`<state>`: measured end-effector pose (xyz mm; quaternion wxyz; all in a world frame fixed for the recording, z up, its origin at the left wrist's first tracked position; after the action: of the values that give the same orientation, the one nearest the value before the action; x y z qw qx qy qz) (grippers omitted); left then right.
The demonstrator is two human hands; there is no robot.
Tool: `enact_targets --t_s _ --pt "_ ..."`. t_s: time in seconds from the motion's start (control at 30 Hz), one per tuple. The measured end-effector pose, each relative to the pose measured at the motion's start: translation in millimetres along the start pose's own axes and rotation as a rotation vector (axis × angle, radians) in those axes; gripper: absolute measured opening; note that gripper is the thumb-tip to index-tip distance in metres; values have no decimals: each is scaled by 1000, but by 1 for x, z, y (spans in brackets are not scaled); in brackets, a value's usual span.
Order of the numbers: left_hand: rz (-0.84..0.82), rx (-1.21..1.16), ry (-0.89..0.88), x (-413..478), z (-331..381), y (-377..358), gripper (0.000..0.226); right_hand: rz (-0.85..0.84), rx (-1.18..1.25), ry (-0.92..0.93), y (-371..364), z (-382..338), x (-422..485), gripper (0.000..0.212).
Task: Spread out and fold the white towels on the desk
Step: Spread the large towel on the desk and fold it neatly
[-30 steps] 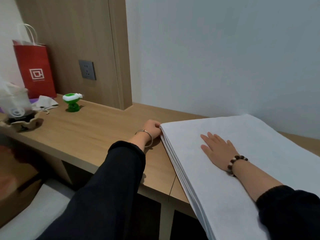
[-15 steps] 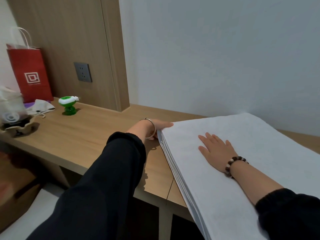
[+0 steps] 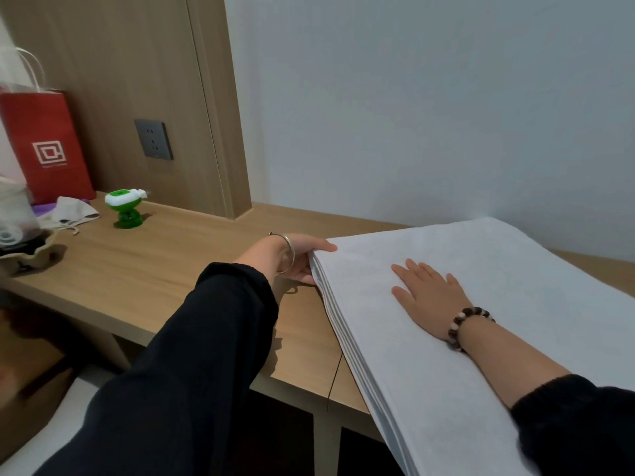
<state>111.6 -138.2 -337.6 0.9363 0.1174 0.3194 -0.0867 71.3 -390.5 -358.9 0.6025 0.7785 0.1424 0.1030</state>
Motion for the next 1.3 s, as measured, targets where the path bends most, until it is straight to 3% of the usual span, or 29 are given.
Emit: enact_targets --t_s 0.2,0.37,0.5,0.57,0.63,0.77,0.9,1.07,1.17,1.3 --pt "82 -76 24 8 -8 3 7 -6 11 18 2 -2 -4 53" --pt "244 26 26 15 2 7 14 -5 -37 -126 -5 -10 -6 55" --pt "676 384 -240 21 21 9 48 -5 -12 -325 -15 -44 13 57" --pt "748 566 -285 14 24 2 64 -18 5 -372 -17 -61 25 58" --pt "786 782 -265 7 24 -6 66 -52 32 -379 -13 -69 35 58" --pt "644 1300 -223 -9 22 -48 49 -156 170 -166 18 -53 42 51" --pt "478 1332 -184 -19 -21 -104 63 -244 55 -11 30 -2 -5 51" --pt "582 1306 -292 -42 -43 -102 61 -101 -110 -231 39 86 -56 53" --pt "551 1333 -210 -51 -44 -92 60 -89 -111 -323 42 93 -70 56" --pt "642 1489 -59 -58 -37 -78 58 -107 -100 -392 29 61 -79 61"
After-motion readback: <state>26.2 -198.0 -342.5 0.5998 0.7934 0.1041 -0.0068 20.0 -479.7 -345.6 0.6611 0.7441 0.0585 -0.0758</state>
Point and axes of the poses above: each hand's wrist, its own x-axis towards the middle knuckle, its own y-axis out of the back of the hand, z = x × y, the point moved 3 cm from there along x, towards the middle knuckle, and after that the axes turned 7 degrees about x, right-handed, at the moved point
